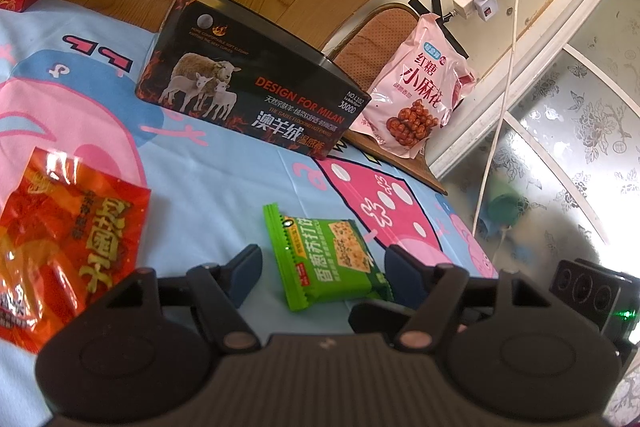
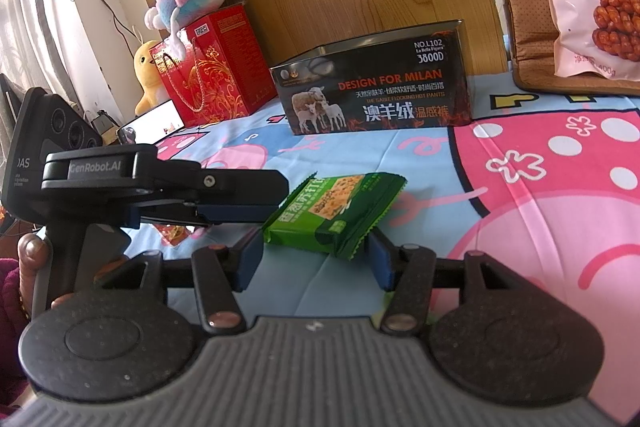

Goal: Organize snacks

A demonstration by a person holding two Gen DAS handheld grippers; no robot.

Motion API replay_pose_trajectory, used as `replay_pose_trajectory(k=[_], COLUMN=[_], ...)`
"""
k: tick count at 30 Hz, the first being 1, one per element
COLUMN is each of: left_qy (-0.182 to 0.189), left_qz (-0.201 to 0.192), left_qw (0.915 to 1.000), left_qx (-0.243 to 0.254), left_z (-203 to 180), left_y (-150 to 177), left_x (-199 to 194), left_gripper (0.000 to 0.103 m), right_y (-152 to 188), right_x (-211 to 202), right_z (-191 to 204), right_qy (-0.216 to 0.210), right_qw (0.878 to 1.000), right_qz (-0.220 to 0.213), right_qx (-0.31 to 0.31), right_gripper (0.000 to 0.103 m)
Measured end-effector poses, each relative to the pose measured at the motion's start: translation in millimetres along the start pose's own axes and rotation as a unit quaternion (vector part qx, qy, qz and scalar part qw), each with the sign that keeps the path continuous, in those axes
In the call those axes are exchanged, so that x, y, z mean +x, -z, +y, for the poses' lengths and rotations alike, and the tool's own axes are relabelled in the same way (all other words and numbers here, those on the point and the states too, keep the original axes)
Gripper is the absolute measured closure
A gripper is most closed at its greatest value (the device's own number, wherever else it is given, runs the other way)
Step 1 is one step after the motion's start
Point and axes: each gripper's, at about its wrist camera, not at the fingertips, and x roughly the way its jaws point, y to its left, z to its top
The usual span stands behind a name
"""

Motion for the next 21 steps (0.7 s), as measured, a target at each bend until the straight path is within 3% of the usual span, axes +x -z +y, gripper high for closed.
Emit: replay_pose_trajectory(k=[21], left_qy=[0.004], left_qz=[0.002], left_qw=[1.0], left_qx=[0.005], left_z=[-1.5], left_y=[0.3], left_x=[1.0], left_gripper=[0.028], right_y=[0.1], right_x=[-0.3], right_z=[-0.3], right_qy=[-0.001], right_qw=[1.0], right_qz=[-0.001], right_qx=[-0.001], right_gripper=[0.044])
